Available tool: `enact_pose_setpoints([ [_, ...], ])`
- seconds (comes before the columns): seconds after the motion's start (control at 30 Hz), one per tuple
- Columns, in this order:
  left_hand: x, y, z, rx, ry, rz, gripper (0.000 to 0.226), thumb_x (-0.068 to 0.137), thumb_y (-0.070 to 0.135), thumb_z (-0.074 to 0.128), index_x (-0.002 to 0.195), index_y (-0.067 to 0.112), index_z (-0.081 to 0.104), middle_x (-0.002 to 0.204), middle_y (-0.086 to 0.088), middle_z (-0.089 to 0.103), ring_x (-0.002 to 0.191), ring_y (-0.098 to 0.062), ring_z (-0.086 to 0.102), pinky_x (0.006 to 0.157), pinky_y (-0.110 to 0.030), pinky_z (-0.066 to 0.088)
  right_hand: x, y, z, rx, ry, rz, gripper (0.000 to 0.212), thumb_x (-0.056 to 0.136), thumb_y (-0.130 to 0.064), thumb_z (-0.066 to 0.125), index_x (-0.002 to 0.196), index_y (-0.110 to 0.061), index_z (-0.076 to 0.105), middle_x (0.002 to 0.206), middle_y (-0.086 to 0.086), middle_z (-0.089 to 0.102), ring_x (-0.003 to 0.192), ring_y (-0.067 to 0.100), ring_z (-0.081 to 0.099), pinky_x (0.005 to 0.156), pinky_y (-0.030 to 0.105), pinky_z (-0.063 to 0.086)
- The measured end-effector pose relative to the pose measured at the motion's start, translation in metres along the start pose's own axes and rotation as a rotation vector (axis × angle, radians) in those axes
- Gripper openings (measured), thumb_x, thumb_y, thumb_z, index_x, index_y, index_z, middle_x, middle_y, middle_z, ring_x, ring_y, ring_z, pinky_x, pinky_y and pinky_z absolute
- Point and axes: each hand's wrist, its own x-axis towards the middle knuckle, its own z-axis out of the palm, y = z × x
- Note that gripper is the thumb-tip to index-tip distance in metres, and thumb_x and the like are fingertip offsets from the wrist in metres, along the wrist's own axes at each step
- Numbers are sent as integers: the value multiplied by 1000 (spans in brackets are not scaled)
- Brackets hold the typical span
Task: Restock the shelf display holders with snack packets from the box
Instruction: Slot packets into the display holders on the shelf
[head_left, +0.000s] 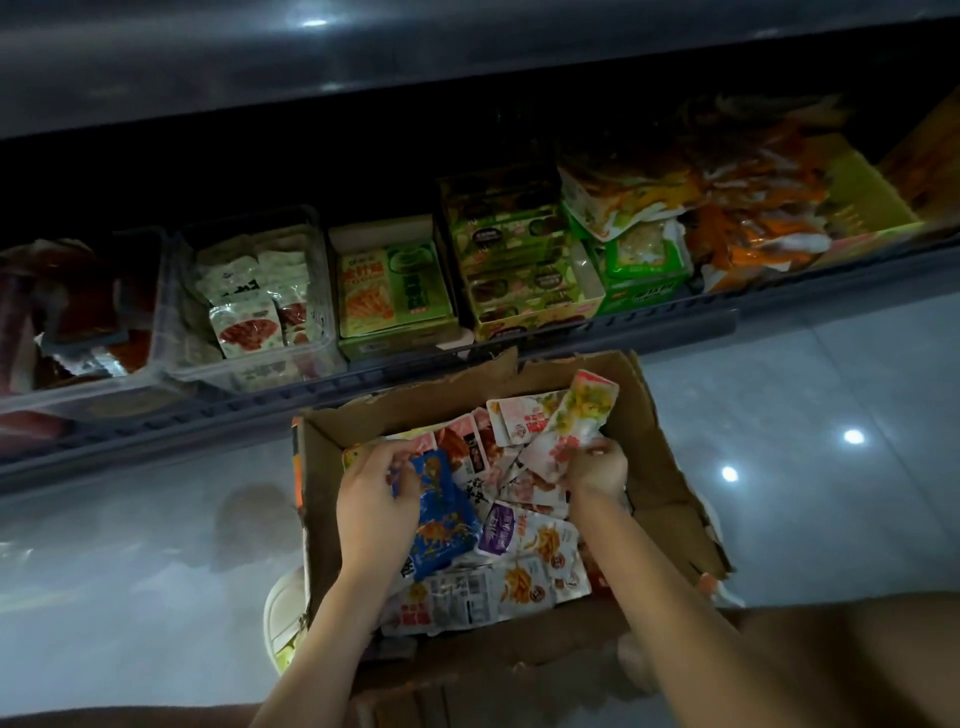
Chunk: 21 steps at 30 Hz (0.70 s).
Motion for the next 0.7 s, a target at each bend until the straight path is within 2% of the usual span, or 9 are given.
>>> enact_pose_setpoints([
  [0.1, -1, 3, 1, 120, -12, 184, 16, 85, 3, 64, 98, 11, 69, 95, -3, 65, 92, -25, 60, 78, -28, 42, -15, 1, -30, -214, -173, -197, 20, 84, -2, 64, 73, -18, 64, 92, 14, 71, 89, 29, 66, 82, 44, 54],
  [0.17, -3, 6, 5, 234, -66, 353, 20, 82, 11, 70, 102, 12, 70, 102, -5, 66, 96, -28, 60, 82, -34, 44, -19, -3, -44, -339, -429, -227, 14, 80, -3, 70, 87, -15, 73, 93, 8, 72, 90, 24, 68, 82, 37, 52],
  [0.23, -4, 9, 8, 345, -157, 484, 33, 82, 26, 70, 113, 15, 67, 115, -4, 64, 107, -28, 58, 90, -38, 46, -20, -11, -53, -471, -644, -224, 23, 78, -6, 74, 100, -14, 73, 102, 4, 72, 93, 17, 67, 87, 31, 50],
  [0.33, -6, 16, 7, 447, -374, 506, 44, 85, 45, 63, 124, 24, 60, 122, 3, 62, 115, -22, 56, 96, -35, 43, -29, -25, -57, -623, -856, -364, 29, 79, -10, 74, 107, -14, 72, 103, 0, 72, 92, 11, 67, 86, 25, 51],
  [0.4, -7, 18, 7, 417, -530, 411, 40, 89, 49, 56, 125, 29, 59, 118, 11, 63, 111, -15, 57, 86, -26, 42, -31, -31, -59, -724, -926, -454, 27, 82, -12, 72, 109, -14, 71, 102, -2, 72, 89, 7, 67, 84, 21, 52],
  [0.5, -8, 20, 10, 316, -675, 200, 24, 91, 43, 57, 108, 26, 63, 104, 10, 64, 97, -12, 60, 75, -24, 43, -23, -35, -61, -535, -864, -417, 21, 89, -21, 65, 107, -14, 72, 102, -2, 72, 91, 5, 65, 76, 17, 51],
  [0.57, -5, 14, 12, 208, -610, 90, 12, 92, 36, 58, 88, 25, 56, 85, 7, 62, 80, -14, 59, 66, -27, 42, -4, -31, -50, -243, -631, -207, 28, 94, -30, 58, 110, -10, 69, 96, 2, 72, 83, 11, 66, 63, 18, 48],
  [0.63, -1, 5, 15, 91, -516, -40, 17, 93, 29, 57, 81, 19, 50, 78, -2, 59, 72, -18, 57, 62, -31, 41, 22, -17, -33, -145, -384, -17, 38, 93, -35, 59, 112, -3, 64, 85, 7, 70, 68, 15, 63, 50, 21, 46],
  [0.7, 4, -1, 15, -17, -440, -171, 15, 94, 24, 55, 87, 11, 53, 83, -12, 61, 73, -24, 59, 64, -36, 45, 36, -4, -16, -42, -377, 173, 37, 95, -33, 56, 113, -1, 58, 81, 10, 66, 64, 18, 62, 47, 24, 51],
])
